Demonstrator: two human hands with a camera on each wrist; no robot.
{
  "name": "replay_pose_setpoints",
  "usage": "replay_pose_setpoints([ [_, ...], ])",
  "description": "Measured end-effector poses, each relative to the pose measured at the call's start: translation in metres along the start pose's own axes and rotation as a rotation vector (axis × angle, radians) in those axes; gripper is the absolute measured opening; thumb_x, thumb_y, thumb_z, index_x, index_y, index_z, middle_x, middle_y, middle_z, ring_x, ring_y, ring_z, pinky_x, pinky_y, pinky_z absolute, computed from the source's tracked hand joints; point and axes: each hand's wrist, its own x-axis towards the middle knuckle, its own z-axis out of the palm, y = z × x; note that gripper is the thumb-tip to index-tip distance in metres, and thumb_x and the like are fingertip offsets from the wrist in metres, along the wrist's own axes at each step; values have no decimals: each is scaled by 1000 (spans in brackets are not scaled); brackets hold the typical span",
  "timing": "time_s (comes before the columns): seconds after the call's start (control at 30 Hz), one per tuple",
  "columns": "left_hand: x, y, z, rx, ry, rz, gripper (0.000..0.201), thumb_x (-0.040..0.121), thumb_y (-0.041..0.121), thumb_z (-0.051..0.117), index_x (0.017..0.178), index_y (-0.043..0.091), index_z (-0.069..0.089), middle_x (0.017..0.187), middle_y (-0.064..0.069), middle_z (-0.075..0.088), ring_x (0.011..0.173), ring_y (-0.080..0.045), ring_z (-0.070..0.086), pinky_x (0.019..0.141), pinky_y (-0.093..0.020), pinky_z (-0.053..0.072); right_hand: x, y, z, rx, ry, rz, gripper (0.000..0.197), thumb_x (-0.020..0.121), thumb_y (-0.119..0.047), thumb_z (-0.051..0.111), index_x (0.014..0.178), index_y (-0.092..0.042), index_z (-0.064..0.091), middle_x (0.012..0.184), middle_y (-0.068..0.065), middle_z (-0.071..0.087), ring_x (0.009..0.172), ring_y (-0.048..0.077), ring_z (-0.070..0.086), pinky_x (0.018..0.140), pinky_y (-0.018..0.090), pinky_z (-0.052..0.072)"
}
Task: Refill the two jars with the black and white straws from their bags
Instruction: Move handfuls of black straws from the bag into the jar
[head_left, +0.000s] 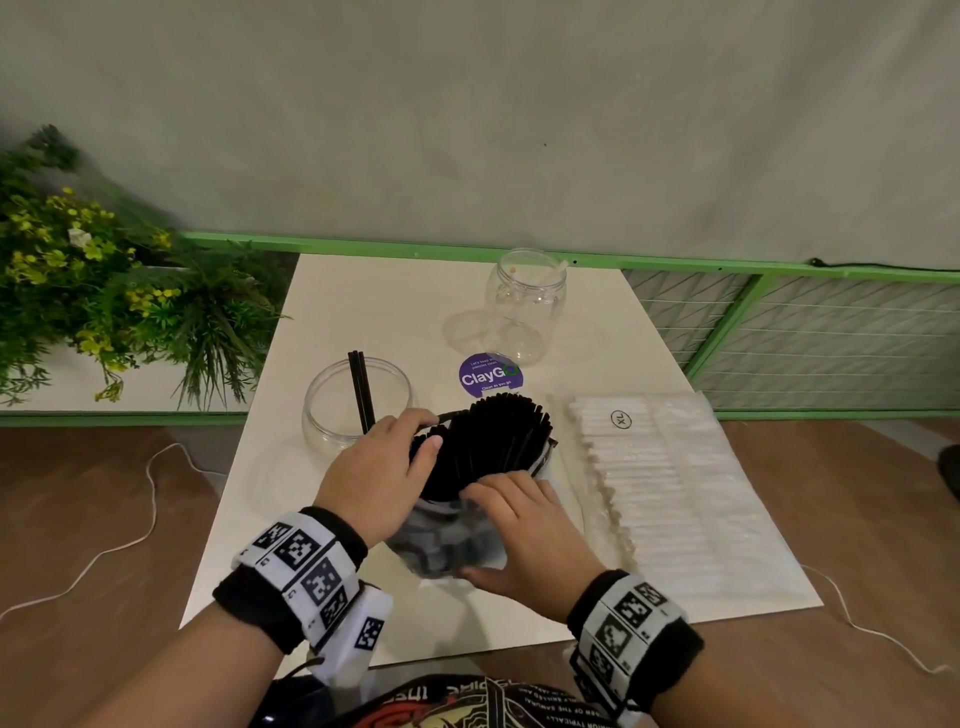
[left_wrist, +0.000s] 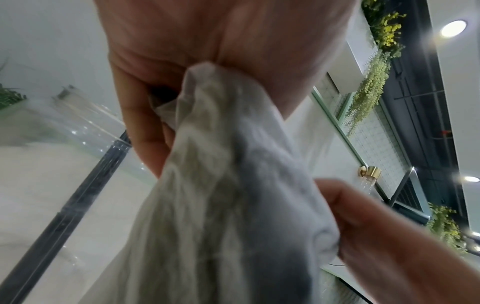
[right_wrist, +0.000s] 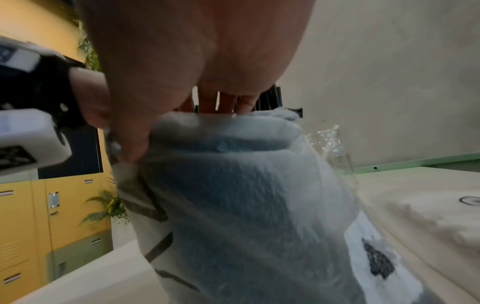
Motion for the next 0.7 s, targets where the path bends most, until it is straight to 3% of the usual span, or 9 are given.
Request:
replay_pose_setpoints([
  [0.13,-2,4,-3,-37,36,56,27,97,26,42,124,32,43,111,0,53,89,-24,59,75,-38,49,3,5,12,-39,6,19,49,60,-40,75,95,-23,46,87,-7,56,77,19,52,70,29,31],
  [0.27,-9,3,-5,-61,29,125,25,98,31,40,119,38,51,122,11,48,95,-15,60,78,-36,51,5,7,22,-89,71,-33,35,58,-16,72,80,-21,44,72,-5,53,67,19,48,65,29,27],
  [0.33,-14,6,-9,-54,-8,112,27,94,44,43,120,41,50,123,18,44,94,-8,58,79,-31,49,5,7,24,-62,122,-18,31,62,-11,66,80,-21,42,71,-3,53,65,19,48,63,28,28],
  [0.43,-20,9,-9,33,-87,96,54,80,61,57,127,43,38,125,23,36,93,-4,55,74,-25,45,2,7,27,-15,143,11,19,73,-15,58,86,-21,46,78,-2,53,68,18,50,65,28,33],
  [0.57,-20,3,-2,79,-88,100,73,76,41,70,135,40,27,136,13,36,106,-14,57,73,-25,46,-8,12,29,61,56,76,24,76,-25,60,99,-18,59,93,-2,59,83,19,56,74,29,46],
  [0.7,-20,2,2,110,-72,104,75,76,35,71,135,38,25,135,9,36,98,-16,60,68,-23,43,-16,16,20,269,16,157,31,88,-34,57,109,-14,66,101,-1,63,97,15,52,88,22,42],
])
